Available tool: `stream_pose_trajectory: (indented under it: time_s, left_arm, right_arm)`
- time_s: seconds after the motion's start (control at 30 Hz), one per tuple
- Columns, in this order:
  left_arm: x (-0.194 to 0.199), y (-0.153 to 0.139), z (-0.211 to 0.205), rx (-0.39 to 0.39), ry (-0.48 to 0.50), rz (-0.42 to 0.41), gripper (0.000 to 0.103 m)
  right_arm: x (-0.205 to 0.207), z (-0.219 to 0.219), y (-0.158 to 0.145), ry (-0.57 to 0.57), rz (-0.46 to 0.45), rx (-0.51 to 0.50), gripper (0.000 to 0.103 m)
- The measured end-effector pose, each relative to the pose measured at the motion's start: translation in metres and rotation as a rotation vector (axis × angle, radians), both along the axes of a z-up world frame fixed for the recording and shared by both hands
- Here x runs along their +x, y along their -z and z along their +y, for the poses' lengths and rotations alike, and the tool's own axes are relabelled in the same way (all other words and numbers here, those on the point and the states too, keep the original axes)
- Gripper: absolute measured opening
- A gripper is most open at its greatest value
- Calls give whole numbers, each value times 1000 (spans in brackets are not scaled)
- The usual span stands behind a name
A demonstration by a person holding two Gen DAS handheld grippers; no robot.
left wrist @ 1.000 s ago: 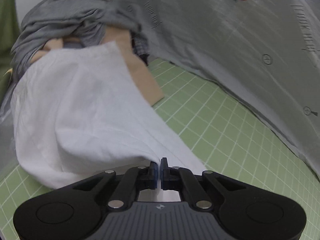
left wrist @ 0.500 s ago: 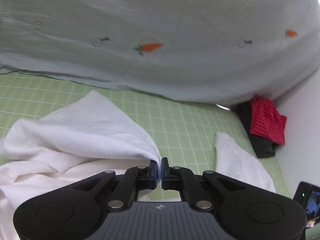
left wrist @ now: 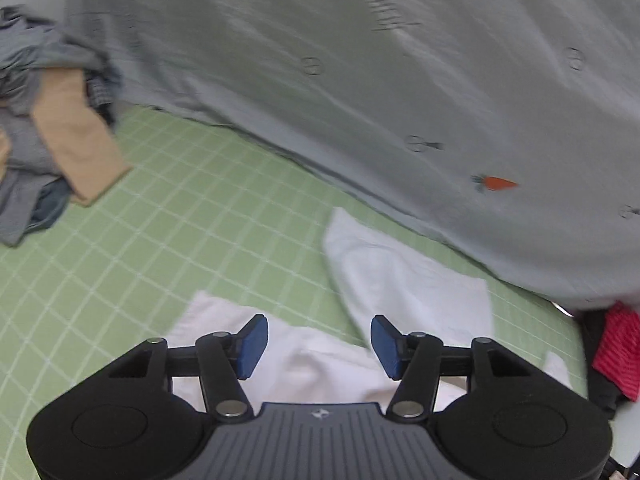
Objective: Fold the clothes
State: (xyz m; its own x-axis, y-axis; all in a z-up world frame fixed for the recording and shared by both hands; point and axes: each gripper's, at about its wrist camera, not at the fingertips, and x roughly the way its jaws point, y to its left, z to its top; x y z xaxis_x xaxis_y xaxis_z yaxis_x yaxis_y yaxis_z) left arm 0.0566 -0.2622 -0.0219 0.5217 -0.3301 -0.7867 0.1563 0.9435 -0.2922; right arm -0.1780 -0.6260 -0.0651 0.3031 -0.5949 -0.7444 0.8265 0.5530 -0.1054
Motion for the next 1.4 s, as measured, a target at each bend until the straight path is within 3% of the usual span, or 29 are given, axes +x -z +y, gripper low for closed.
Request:
stream_pose_trajectory:
  time_s: [0.07, 0.23, 0.53, 0.63, 0.7, 0.77, 0.8, 0.83, 0.87, 0.9, 1.0, 1.1, 1.27, 1.33, 1.4]
  left_arm:
    - [18, 19, 25, 72, -111, 86, 58]
    - [41, 58, 69, 65, -237, 210, 58]
    - [60, 86, 56, -5, -198, 267, 64]
    - [66, 91, 46, 14, -167, 276, 62]
    - [70, 93, 41, 21, -153, 282, 52]
    - [73, 97, 40, -37, -141, 299, 13]
    - [73, 97, 40, -45, -147, 299, 12]
    - [73, 96, 39, -50, -151, 297, 11]
    - [73, 95, 37, -32, -143, 281, 9]
    - [73, 91, 36, -13, -143, 256, 9]
    - [76, 77, 47, 19, -180, 184, 9]
    - [83, 62, 67, 44, -248, 116, 8]
    - [100, 44, 107, 2, -323, 66, 9]
    - [101, 43, 107, 30, -324, 64, 14]
    - [97, 42, 108, 38, -325, 67, 15]
  right_arm:
    - [21, 5, 1, -65, -17, 24, 91]
    - [71, 10, 14, -164, -77, 178, 91]
    - [134, 12, 48, -251, -79, 303, 91]
    - [147, 9, 58, -260, -78, 325, 89]
    - [153, 5, 64, -252, -91, 334, 83]
    - [157, 3, 66, -266, -96, 345, 71]
    - [159, 2, 67, -283, -97, 350, 53]
    - [161, 2, 67, -300, -99, 355, 41]
    - [160, 3, 64, -326, -101, 331, 17]
    - [160, 3, 60, -351, -104, 306, 4]
    - [151, 0, 38, -398, -131, 168, 3]
    - [131, -18, 1, -352, -164, 20, 2]
    - [93, -50, -64, -153, -119, -365, 2]
    - [78, -67, -78, -31, -94, -457, 2]
    - [65, -85, -76, 54, -52, -418, 4]
